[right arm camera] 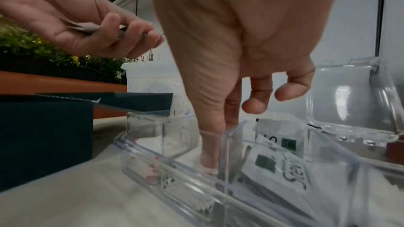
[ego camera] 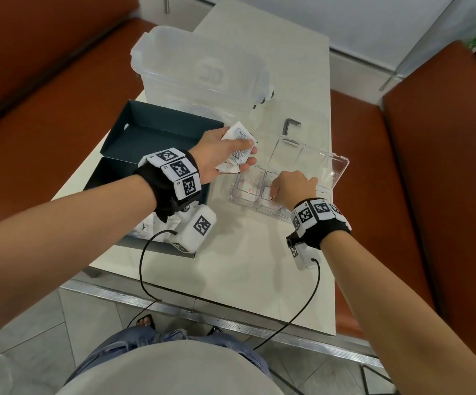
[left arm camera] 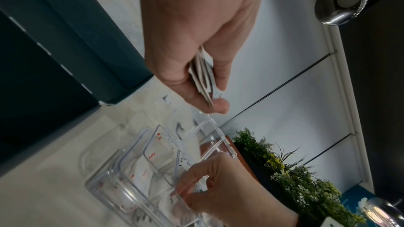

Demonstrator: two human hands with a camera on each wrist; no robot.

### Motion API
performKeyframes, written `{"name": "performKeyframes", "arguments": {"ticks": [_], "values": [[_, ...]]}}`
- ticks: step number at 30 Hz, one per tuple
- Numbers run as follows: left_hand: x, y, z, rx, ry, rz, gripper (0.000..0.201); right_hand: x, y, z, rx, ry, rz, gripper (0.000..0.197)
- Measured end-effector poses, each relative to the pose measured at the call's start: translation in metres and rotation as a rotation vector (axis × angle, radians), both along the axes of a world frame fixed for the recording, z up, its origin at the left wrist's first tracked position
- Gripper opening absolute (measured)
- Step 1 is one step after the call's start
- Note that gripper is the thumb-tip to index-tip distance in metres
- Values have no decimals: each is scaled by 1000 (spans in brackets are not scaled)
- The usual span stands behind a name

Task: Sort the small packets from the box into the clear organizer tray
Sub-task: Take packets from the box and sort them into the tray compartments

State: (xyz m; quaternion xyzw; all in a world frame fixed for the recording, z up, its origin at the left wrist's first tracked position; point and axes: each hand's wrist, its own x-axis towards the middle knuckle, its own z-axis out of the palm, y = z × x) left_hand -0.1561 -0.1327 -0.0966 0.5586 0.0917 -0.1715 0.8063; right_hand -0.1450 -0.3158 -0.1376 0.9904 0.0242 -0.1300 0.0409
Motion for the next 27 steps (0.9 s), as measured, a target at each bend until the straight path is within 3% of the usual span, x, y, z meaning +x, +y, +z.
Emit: {"name": "performKeyframes", "arguments": {"ticks": [7,13,18,22,27], "values": [[2,2,1,-63,81,-14,20,-2,-1,11,81,-21,20,18],[4,0,6,-165,222,-64,43,-3,7,50,771,-370,-2,20],[1,-8,9,-184,243,-91,34,-1,21,57,962,-180,-54,47],[0,-13,9,-148,205,-120,20,3,10,57,1087,-195,-172,26],[2,-18,8,-161,214,-141,28,4,-10,62,1375,-60,-281,8]]}}
